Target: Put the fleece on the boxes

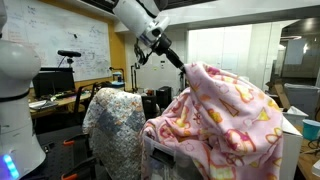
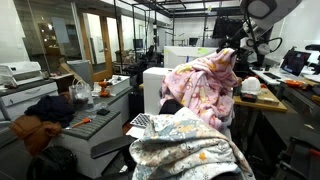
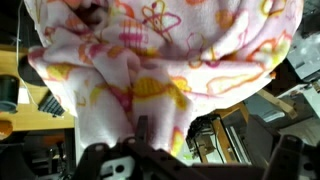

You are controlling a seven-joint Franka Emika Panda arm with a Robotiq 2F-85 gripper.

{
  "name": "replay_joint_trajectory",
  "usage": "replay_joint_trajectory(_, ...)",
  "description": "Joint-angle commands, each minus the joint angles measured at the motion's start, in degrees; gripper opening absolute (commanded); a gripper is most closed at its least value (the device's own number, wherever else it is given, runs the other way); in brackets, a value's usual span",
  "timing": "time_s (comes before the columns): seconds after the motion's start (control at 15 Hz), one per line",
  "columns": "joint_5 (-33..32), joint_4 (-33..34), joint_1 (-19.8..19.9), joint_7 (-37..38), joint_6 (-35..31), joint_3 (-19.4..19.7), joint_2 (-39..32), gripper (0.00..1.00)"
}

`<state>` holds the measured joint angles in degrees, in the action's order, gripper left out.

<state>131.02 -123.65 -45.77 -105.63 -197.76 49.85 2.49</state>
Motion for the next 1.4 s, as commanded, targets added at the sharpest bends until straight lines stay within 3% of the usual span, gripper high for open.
replay_joint_trajectory(0.0, 6.76, -4.57, -1.64, -11.08, -0.81, -0.46, 4.41, 1.00)
replay_joint_trajectory(0.53, 13.33, -13.13, -6.06, -12.35, -0.81, -0.80, 2.56, 1.00)
replay_joint_trajectory(1.33, 13.88, -23.44, -13.26, -12.90, -0.86, 0.23, 5.23, 1.00)
